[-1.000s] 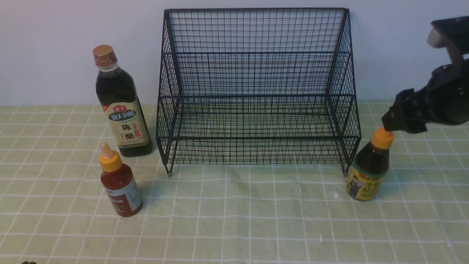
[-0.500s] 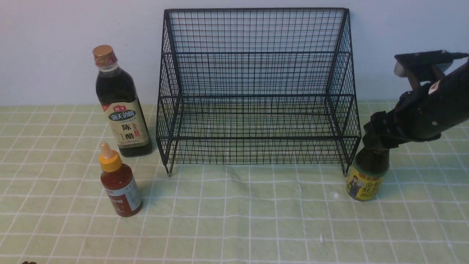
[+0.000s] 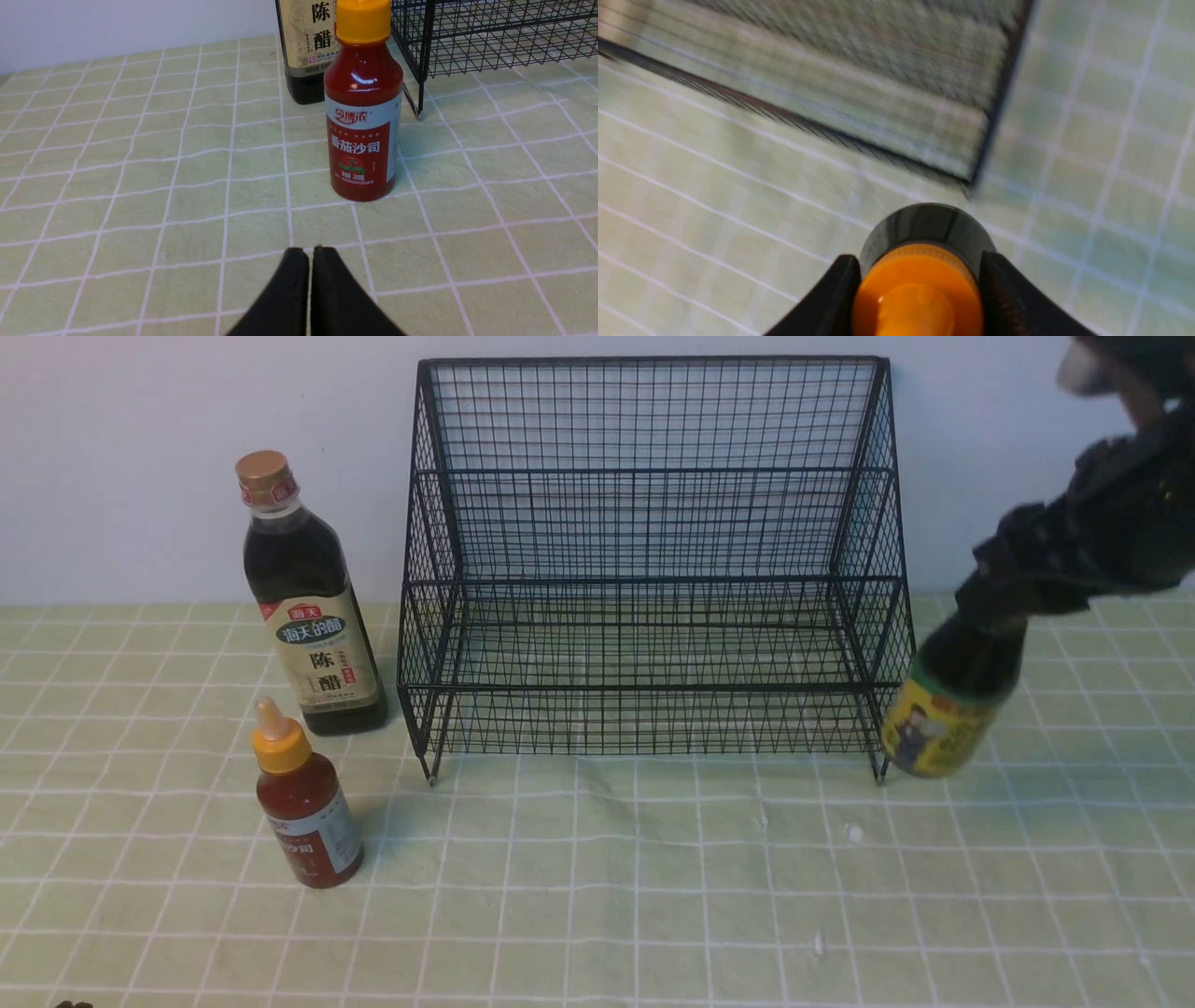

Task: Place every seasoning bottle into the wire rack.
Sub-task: Use the right arm to grab the condiment bottle closest to it, then use the right arm to put the condiment bottle back on the shelf

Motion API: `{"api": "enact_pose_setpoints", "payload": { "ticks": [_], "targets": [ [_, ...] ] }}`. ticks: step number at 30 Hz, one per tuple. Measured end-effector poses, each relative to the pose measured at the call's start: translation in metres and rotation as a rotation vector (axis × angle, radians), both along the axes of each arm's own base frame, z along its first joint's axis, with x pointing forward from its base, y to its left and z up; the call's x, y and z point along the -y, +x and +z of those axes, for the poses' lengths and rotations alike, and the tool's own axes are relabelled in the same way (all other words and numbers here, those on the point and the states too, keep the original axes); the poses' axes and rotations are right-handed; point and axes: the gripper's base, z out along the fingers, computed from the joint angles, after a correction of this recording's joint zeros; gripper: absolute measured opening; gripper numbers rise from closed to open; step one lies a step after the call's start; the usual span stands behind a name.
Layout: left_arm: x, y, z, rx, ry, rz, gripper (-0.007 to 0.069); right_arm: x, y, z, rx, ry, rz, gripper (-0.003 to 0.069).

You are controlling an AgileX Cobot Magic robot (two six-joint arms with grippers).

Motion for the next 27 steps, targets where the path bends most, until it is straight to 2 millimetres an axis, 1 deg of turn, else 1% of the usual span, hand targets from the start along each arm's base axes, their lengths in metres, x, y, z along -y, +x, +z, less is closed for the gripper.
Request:
{"api": "enact_pose_setpoints", "payload": {
  "ticks": [3, 5, 7, 9, 11, 12, 13, 18, 19, 22, 27],
  "targets": [
    [0.000, 0.000, 0.000, 0.000, 0.000, 0.000, -0.0006, -0.017, -0.006, 0.023, 0.073, 0.046, 0.057, 0.0298],
    [0.000, 0.000, 0.000, 0.000, 0.000, 0.000, -0.0006, -0.029, -0.004, 0.030, 0.116, 0.064, 0.091, 0.0298],
    [0.000, 0.000, 0.000, 0.000, 0.000, 0.000, -0.0006, -0.038, 0.003, 0.033, 0.147, 0.071, 0.115, 0.0298],
    [0.000, 0.000, 0.000, 0.000, 0.000, 0.000, -0.0006, -0.042, 0.013, 0.031, 0.159, 0.066, 0.121, 0.0298],
    [0.000, 0.000, 0.000, 0.000, 0.000, 0.000, -0.0006, -0.045, 0.029, 0.023, 0.155, 0.037, 0.119, 0.0298],
    [0.000, 0.000, 0.000, 0.000, 0.000, 0.000, -0.0006, -0.047, 0.037, 0.015, 0.144, 0.013, 0.120, 0.0298],
    [0.000, 0.000, 0.000, 0.000, 0.000, 0.000, -0.0006, -0.047, 0.041, 0.011, 0.140, 0.001, 0.119, 0.0298],
    [0.000, 0.000, 0.000, 0.000, 0.000, 0.000, -0.0006, -0.052, 0.066, -0.023, 0.071, -0.077, 0.121, 0.0298],
    [0.000, 0.000, 0.000, 0.000, 0.000, 0.000, -0.0006, -0.052, 0.066, -0.024, 0.068, -0.078, 0.121, 0.0298],
    [0.000, 0.000, 0.000, 0.000, 0.000, 0.000, -0.0006, -0.055, 0.075, -0.038, 0.040, -0.088, 0.123, 0.0298],
    [0.000, 0.000, 0.000, 0.000, 0.000, 0.000, -0.0006, -0.057, 0.081, -0.050, 0.016, -0.095, 0.124, 0.0298]
  ]
}}
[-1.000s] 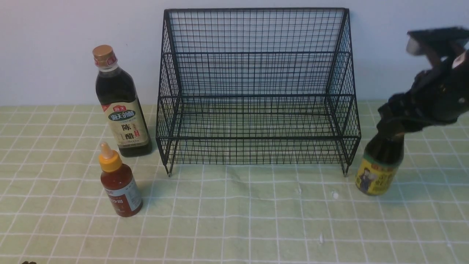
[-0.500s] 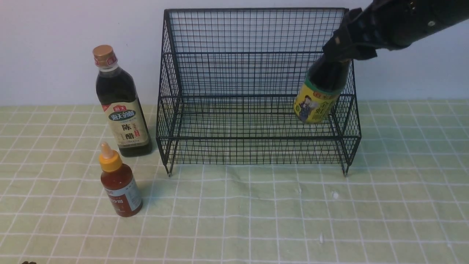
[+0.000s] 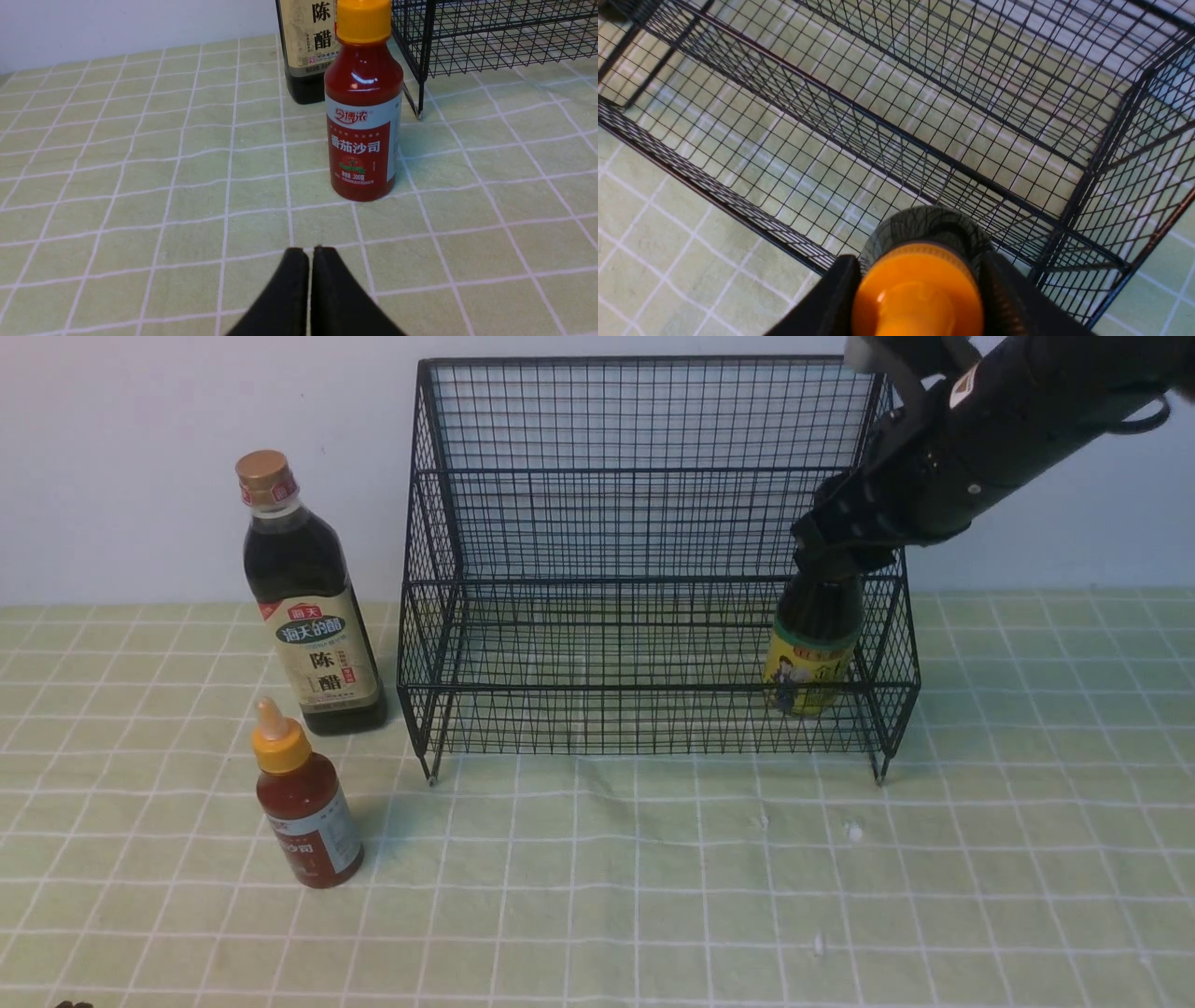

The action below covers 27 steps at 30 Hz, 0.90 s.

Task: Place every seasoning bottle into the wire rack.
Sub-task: Use the right arm to put the condiment bottle back on the shelf

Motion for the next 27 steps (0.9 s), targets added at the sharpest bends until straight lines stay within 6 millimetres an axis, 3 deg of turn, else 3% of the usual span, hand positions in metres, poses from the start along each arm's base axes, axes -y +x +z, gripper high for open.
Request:
{"api": "enact_pose_setpoints", "payload": {
  "ticks": [7, 14, 18, 22, 25, 27],
  "targets": [
    [0.000, 0.000, 0.000, 0.000, 0.000, 0.000, -0.0006, -0.005, 0.014, -0.028, -0.063, -0.017, -0.001, 0.0298],
    [0.000, 0.000, 0.000, 0.000, 0.000, 0.000, -0.0006, -0.007, 0.017, -0.031, -0.064, -0.006, -0.005, 0.0304],
    [0.000, 0.000, 0.000, 0.000, 0.000, 0.000, -0.0006, -0.006, 0.014, -0.030, -0.084, -0.004, -0.015, 0.0372],
    [0.001, 0.000, 0.001, 0.005, -0.039, 0.004, -0.0006, -0.002, 0.004, -0.010, -0.054, 0.004, -0.015, 0.0454],
    [0.003, 0.001, 0.003, 0.023, -0.178, 0.014, -0.0006, 0.003, -0.007, 0.011, -0.007, 0.008, -0.026, 0.0486],
    [0.006, 0.002, 0.008, 0.057, -0.363, 0.029, -0.0006, 0.011, -0.022, 0.036, 0.048, 0.004, -0.039, 0.0496]
  ]
}}
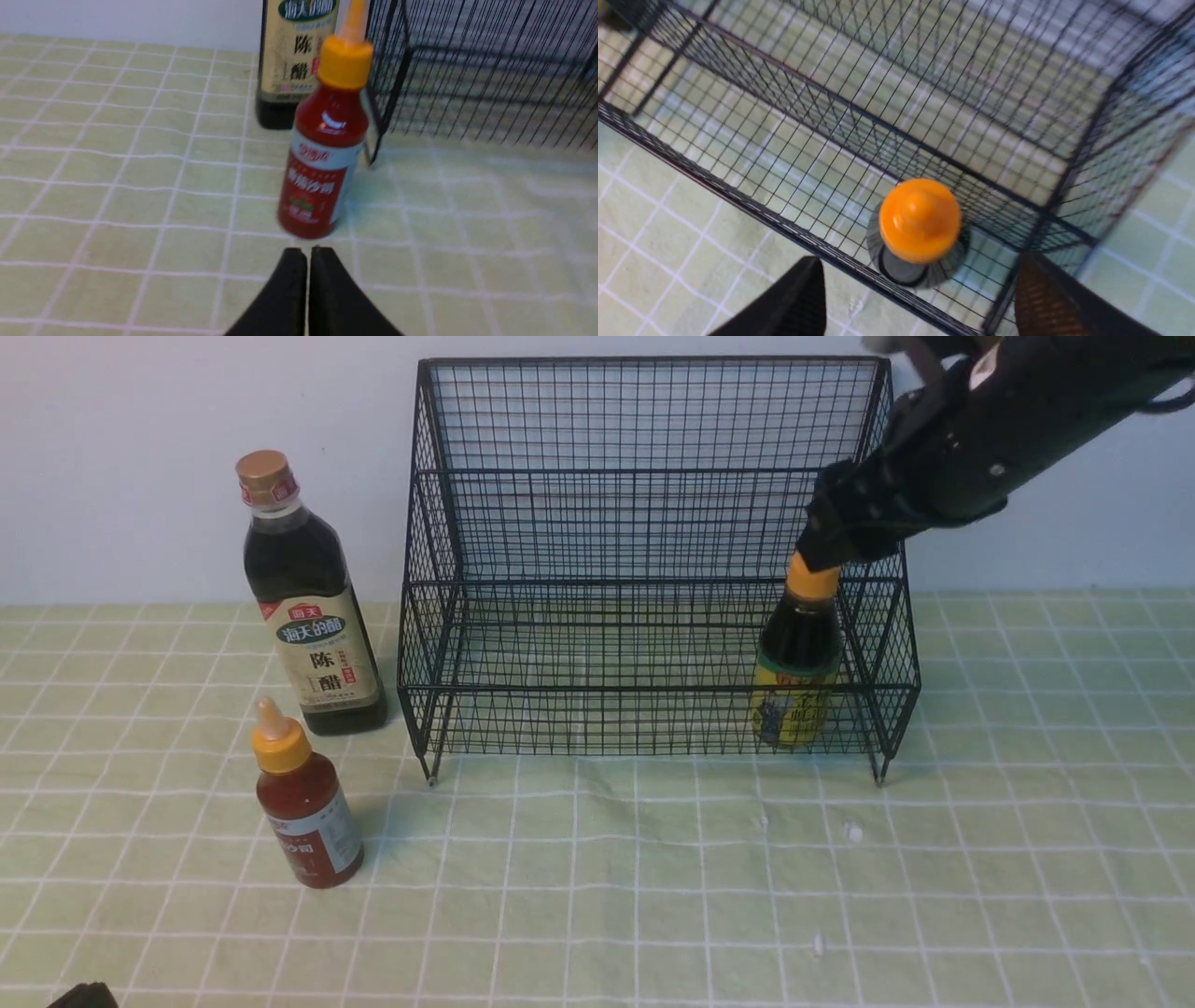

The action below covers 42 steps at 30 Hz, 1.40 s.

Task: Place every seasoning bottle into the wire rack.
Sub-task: Use the right arm to put the condiment bottle back on the shelf, then use the left arm to grab the condiment bottle closest to it

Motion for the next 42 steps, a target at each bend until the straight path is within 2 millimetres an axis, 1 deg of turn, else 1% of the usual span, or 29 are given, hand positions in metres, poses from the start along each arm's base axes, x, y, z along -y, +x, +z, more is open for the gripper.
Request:
{"api": "enact_pose_setpoints", "payload": {
  "ticks": [1, 2, 3, 4, 6, 7, 8, 9, 10, 11, 12, 15, 17, 18, 20, 21, 22, 23, 24, 25, 26, 28, 30, 32, 33, 34, 38, 40, 42],
  "targets": [
    [0.001, 0.000, 0.003, 0.016, -0.086, 0.007, -0.0006, 0.005, -0.010, 0.014, 0.028, -0.003, -0.007, 0.0492],
    [0.001, 0.000, 0.003, 0.019, -0.099, 0.008, -0.0006, 0.006, -0.012, 0.016, 0.033, -0.003, -0.008, 0.0491],
    [0.002, 0.001, 0.006, 0.041, -0.190, 0.017, -0.0006, 0.013, -0.028, 0.036, 0.069, -0.004, -0.016, 0.0468],
    [0.002, 0.001, 0.008, 0.053, -0.230, 0.023, -0.0006, 0.017, -0.041, 0.049, 0.093, 0.002, -0.022, 0.0447],
    [0.001, 0.002, 0.011, 0.078, -0.304, 0.036, -0.0006, 0.026, -0.065, 0.071, 0.136, 0.014, -0.029, 0.0374],
    [0.000, 0.002, 0.014, 0.101, -0.348, 0.050, -0.0006, 0.034, -0.088, 0.091, 0.182, 0.033, -0.033, 0.0309],
    [-0.001, 0.002, 0.015, 0.117, -0.378, 0.060, -0.0006, 0.041, -0.106, 0.105, 0.220, 0.051, -0.038, 0.0248],
    [-0.001, 0.002, 0.016, 0.120, -0.384, 0.063, -0.0006, 0.041, -0.106, 0.105, 0.220, 0.050, -0.038, 0.0236],
    [-0.003, 0.002, 0.019, 0.153, -0.421, 0.085, -0.0006, 0.051, -0.136, 0.125, 0.289, 0.087, -0.049, 0.0132],
    [-0.004, 0.003, 0.019, 0.161, -0.426, 0.090, -0.0006, 0.054, -0.144, 0.130, 0.309, 0.096, -0.051, 0.0120],
    [-0.006, 0.003, 0.021, 0.184, -0.447, 0.106, -0.0006, 0.065, -0.175, 0.143, 0.387, 0.133, -0.059, 0.0039],
    [-0.008, 0.003, 0.024, 0.219, -0.464, 0.130, -0.0006, 0.084, -0.230, 0.150, 0.535, 0.211, -0.077, -0.0003],
    [-0.009, 0.003, 0.025, 0.225, -0.468, 0.134, -0.0006, 0.095, -0.263, 0.143, 0.638, 0.276, -0.095, -0.0010],
    [-0.009, 0.003, 0.025, 0.225, -0.468, 0.134, -0.0006, 0.102, -0.283, 0.133, 0.709, 0.323, -0.107, -0.0012],
    [-0.009, 0.003, 0.025, 0.226, -0.469, 0.135, -0.0006, 0.112, -0.309, 0.119, 0.820, 0.391, -0.120, -0.0013],
    [-0.009, 0.003, 0.025, 0.226, -0.468, 0.135, -0.0006, 0.113, -0.311, 0.109, 0.827, 0.399, -0.123, -0.0013],
    [-0.009, 0.003, 0.025, 0.232, -0.467, 0.138, -0.0006, 0.121, -0.331, 0.089, 0.943, 0.459, -0.130, -0.0013],
    [-0.010, 0.003, 0.026, 0.239, -0.459, 0.142, -0.0006, 0.124, -0.337, 0.063, 1.000, 0.484, -0.137, -0.0013],
    [-0.010, 0.003, 0.026, 0.244, -0.452, 0.144, -0.0006, 0.127, -0.346, 0.054, 1.062, 0.508, -0.137, -0.0013],
    [-0.010, 0.003, 0.026, 0.246, -0.442, 0.144, -0.0006, 0.128, -0.347, 0.032, 1.095, 0.528, -0.142, -0.0013],
    [-0.010, 0.003, 0.026, 0.247, -0.438, 0.144, -0.0006, 0.128, -0.349, 0.026, 1.115, 0.538, -0.143, -0.0013],
    [-0.010, 0.003, 0.026, 0.246, -0.399, 0.138, -0.0006, 0.130, -0.352, -0.006, 1.199, 0.576, -0.146, -0.0013],
    [-0.009, 0.002, 0.030, 0.249, -0.353, 0.119, -0.0006, 0.129, -0.347, -0.020, 1.217, 0.585, -0.148, -0.0013],
    [-0.007, 0.000, 0.042, 0.276, -0.296, 0.096, -0.0006, 0.126, -0.338, -0.035, 1.203, 0.583, -0.152, -0.0013],
    [-0.007, 0.000, 0.043, 0.279, -0.291, 0.094, -0.0006, 0.126, -0.338, -0.035, 1.204, 0.583, -0.152, -0.0013],
    [-0.006, -0.001, 0.052, 0.285, -0.254, 0.077, -0.0006, 0.125, -0.335, -0.040, 1.192, 0.584, -0.155, -0.0013],
    [0.001, 0.006, 0.077, 0.214, -0.163, 0.006, -0.0006, 0.125, -0.334, -0.041, 1.195, 0.596, -0.158, -0.0013],
    [0.006, 0.014, 0.087, 0.141, -0.121, -0.042, -0.0006, 0.125, -0.334, -0.041, 1.195, 0.598, -0.158, -0.0013],
    [0.014, 0.034, 0.101, -0.037, -0.047, -0.141, -0.0006, 0.125, -0.334, -0.041, 1.200, 0.601, -0.158, -0.0013]
  ]
}}
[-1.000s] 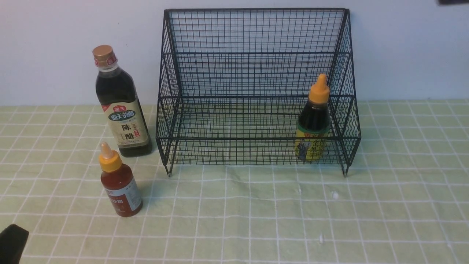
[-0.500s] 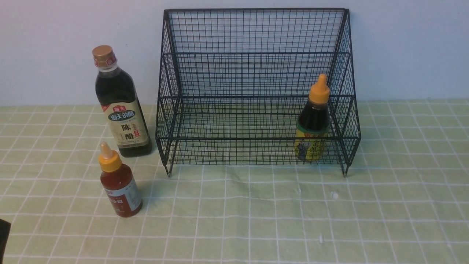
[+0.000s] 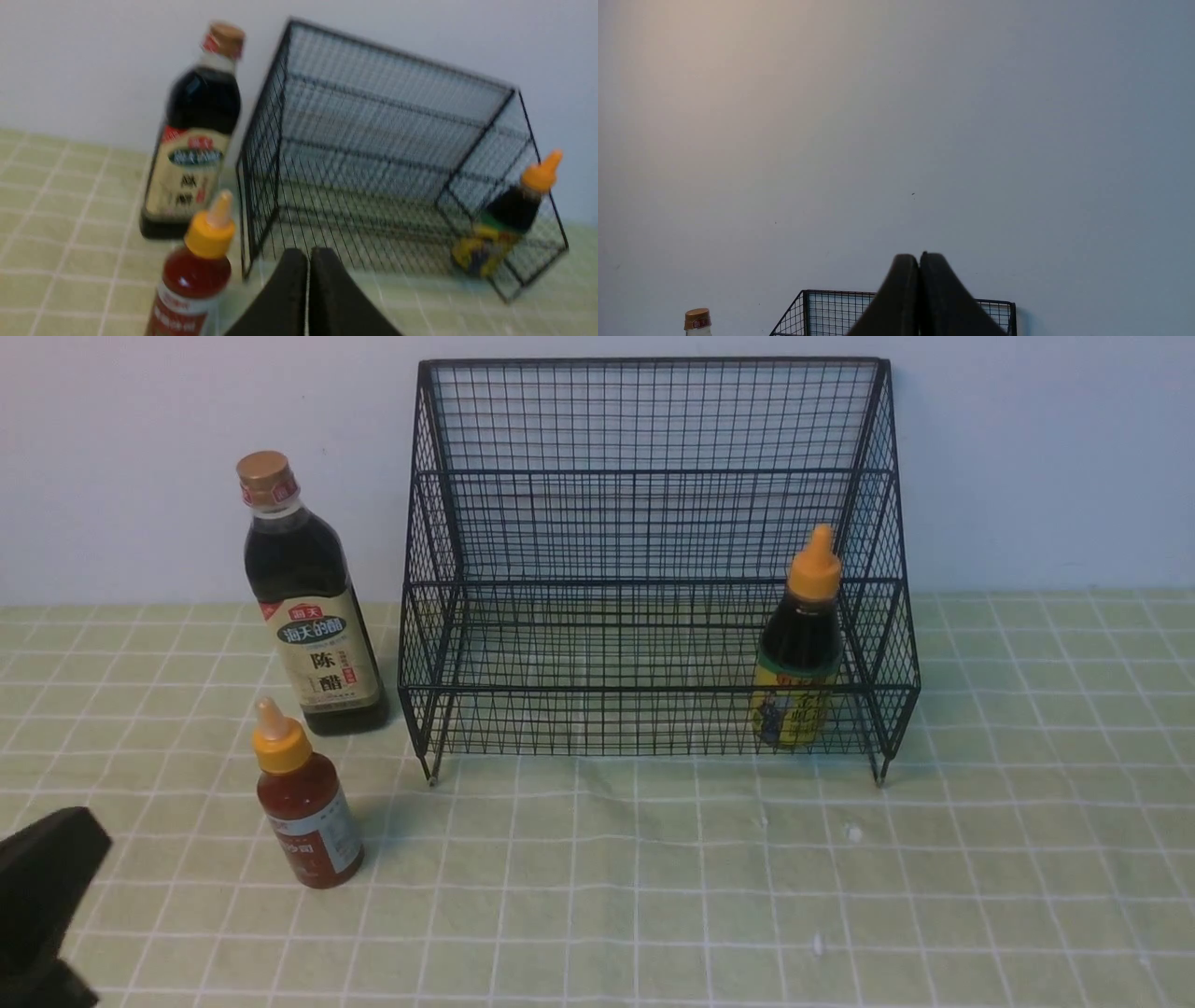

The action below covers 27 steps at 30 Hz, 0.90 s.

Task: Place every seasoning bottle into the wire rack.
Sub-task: Use the left arm to grab the condiment bottle closest to it

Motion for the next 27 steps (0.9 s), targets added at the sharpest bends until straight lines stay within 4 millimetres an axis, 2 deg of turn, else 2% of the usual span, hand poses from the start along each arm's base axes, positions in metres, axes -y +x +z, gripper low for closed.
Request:
{"api": "enact_pose_setpoints", "payload": {
  "ticks": [5, 6, 9, 11, 18, 20, 23, 27],
  "targets": [
    [0.008, 0.047, 0.018, -0.336, 0.189, -0.168, -0.0006, 0.000, 0.000, 0.000, 0.003, 0.001, 0.000, -0.0013],
    [0.008, 0.063, 0.023, -0.426, 0.240, -0.202, -0.0006, 0.000, 0.000, 0.000, 0.004, 0.001, 0.000, -0.0013],
    [0.006, 0.089, 0.034, -0.537, 0.314, -0.235, -0.0006, 0.000, 0.000, 0.000, 0.005, 0.002, 0.000, -0.0013],
    [0.004, 0.114, 0.047, -0.576, 0.363, -0.246, -0.0006, 0.000, 0.000, 0.001, 0.006, 0.002, 0.000, -0.0013],
    [0.002, 0.158, 0.066, -0.529, 0.456, -0.251, 0.0000, 0.000, 0.000, 0.001, 0.006, 0.002, 0.000, -0.0013],
    [0.001, 0.164, 0.066, -0.522, 0.476, -0.250, 0.0010, 0.000, 0.000, 0.001, 0.006, 0.002, 0.000, -0.0013],
    [-0.001, 0.180, 0.059, -0.513, 0.505, -0.243, 0.0085, 0.000, 0.000, 0.001, 0.006, 0.002, 0.000, -0.0013],
    [-0.001, 0.196, 0.040, -0.556, 0.511, -0.252, 0.0259, 0.000, 0.000, 0.001, 0.006, 0.002, 0.000, -0.0013]
  ]
}}
